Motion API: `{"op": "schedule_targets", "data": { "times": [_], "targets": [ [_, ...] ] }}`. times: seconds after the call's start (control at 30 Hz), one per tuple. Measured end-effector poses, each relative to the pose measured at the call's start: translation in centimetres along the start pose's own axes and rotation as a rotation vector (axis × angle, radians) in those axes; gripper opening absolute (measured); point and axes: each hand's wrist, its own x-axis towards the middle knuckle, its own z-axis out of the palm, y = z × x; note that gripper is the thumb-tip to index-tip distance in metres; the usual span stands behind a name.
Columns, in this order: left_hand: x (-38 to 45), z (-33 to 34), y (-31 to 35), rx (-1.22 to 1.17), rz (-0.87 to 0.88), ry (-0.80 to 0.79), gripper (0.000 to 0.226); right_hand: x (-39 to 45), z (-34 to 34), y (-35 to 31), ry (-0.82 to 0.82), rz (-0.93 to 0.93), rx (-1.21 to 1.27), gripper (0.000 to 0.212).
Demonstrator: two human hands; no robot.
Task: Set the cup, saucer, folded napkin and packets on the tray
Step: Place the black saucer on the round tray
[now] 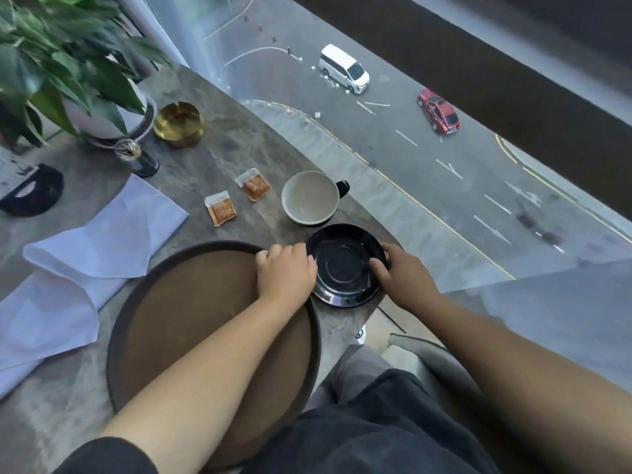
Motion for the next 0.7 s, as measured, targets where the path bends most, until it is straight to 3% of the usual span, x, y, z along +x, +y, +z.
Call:
{"op": "schedule_targets", "data": {
  "times": [0.13, 0.37, 0.5, 0.7],
  "targets": [
    [0.3, 0.3, 0.0, -0.053, -0.005, 0.007, 0.025, 0.4, 0.0, -0.1, -0.018, 0.073, 0.080, 0.030],
    [-1.6, -1.1, -0.7, -0.304, -0.031, 0.032, 0.022, -1.1, -1.1, -1.1, 0.019, 0.014, 0.129, 0.025],
    [-4.0, -2.5, -2.9, -0.485, -0.134, 0.066, 0.024, -2.1, -1.1, -3.8, 0.007, -0.089, 0.141, 0.018],
    [-9.2, -4.0, -7.5, -0.604, -0.302, 0.146, 0.021, -2.8, 1.9, -8.3, -0.098, -0.202, 0.057, 0.025]
  ]
}}
